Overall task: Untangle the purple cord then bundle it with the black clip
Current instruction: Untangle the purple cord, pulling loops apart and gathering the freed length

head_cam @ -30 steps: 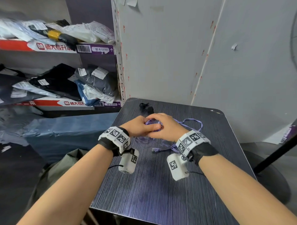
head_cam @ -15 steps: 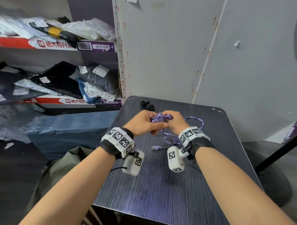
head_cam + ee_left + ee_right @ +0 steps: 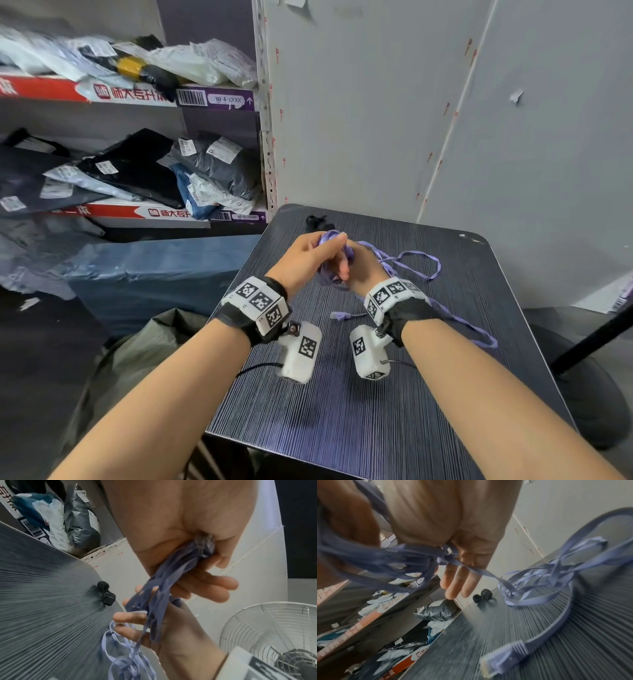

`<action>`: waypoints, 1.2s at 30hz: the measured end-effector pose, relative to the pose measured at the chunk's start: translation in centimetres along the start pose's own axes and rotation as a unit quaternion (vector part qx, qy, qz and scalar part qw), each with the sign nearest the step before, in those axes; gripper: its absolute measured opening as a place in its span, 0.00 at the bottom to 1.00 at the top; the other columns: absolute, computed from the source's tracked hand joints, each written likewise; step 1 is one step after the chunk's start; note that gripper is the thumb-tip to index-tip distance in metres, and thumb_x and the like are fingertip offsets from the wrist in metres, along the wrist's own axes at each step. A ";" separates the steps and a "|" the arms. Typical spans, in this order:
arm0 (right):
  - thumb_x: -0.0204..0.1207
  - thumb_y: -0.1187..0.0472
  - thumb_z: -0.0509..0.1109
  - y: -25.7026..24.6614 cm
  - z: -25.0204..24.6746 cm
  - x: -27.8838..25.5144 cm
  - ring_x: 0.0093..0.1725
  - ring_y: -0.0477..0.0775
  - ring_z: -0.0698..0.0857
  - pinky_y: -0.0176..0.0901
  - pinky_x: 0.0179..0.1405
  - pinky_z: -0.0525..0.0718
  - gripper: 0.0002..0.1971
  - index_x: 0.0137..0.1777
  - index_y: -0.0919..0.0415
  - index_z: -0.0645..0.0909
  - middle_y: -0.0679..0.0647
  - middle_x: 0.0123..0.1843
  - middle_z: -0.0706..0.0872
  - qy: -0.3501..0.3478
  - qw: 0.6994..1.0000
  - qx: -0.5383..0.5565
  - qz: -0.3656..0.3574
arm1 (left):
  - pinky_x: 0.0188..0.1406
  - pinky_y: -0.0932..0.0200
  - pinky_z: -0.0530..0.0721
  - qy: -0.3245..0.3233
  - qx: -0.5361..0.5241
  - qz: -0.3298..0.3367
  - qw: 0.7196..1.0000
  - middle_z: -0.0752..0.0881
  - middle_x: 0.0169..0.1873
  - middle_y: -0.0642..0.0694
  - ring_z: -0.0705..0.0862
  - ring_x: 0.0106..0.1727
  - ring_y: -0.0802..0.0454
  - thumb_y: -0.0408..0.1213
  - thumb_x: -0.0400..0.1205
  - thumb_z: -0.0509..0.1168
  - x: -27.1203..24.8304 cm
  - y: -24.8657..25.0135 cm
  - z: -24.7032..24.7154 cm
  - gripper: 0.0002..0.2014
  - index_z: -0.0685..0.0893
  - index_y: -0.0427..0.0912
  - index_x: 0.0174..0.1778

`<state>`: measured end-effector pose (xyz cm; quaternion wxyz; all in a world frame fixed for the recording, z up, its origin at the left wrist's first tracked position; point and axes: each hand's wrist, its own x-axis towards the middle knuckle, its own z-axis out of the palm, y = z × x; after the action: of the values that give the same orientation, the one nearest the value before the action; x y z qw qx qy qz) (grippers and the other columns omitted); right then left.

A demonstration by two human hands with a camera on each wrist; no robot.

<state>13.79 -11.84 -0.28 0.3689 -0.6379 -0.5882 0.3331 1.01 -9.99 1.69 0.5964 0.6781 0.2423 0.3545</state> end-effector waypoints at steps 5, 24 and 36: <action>0.74 0.63 0.66 1.4 -0.7 0.2 0.33 0.52 0.84 0.40 0.25 0.81 0.03 0.44 0.55 0.79 0.58 0.39 0.85 0.014 1.000 0.007 0.023 | 0.24 0.69 0.72 -0.026 -0.003 -0.024 0.999 0.79 0.25 0.48 0.72 0.23 0.57 0.39 0.87 0.57 0.6 -1.3 -0.7 0.12 0.76 0.34 0.43; 0.76 0.67 0.60 -0.8 -2.7 0.5 0.37 0.61 0.83 0.46 0.35 0.78 0.07 0.44 0.60 0.80 0.60 0.37 0.85 0.075 0.973 -0.216 -0.027 | 0.43 0.67 0.82 -0.107 -0.007 -0.146 0.983 0.90 0.30 0.50 0.87 0.35 0.58 0.21 0.74 0.63 1.6 -0.2 -3.4 0.08 0.83 0.34 0.44; 0.74 0.65 0.62 -3.1 -2.5 -0.2 0.43 0.65 0.80 0.45 0.37 0.69 0.05 0.44 0.53 0.72 0.60 0.40 0.78 0.048 0.911 -0.408 -0.036 | 0.40 0.52 0.80 -0.029 0.213 -0.112 0.970 0.85 0.35 0.36 0.82 0.37 0.41 0.30 0.74 0.69 2.0 -0.7 -3.0 0.08 0.82 0.32 0.46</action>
<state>14.37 -12.11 3.64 0.1165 -0.7266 -0.6768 0.0196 0.03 -6.49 1.48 0.4810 0.7682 0.3691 0.2057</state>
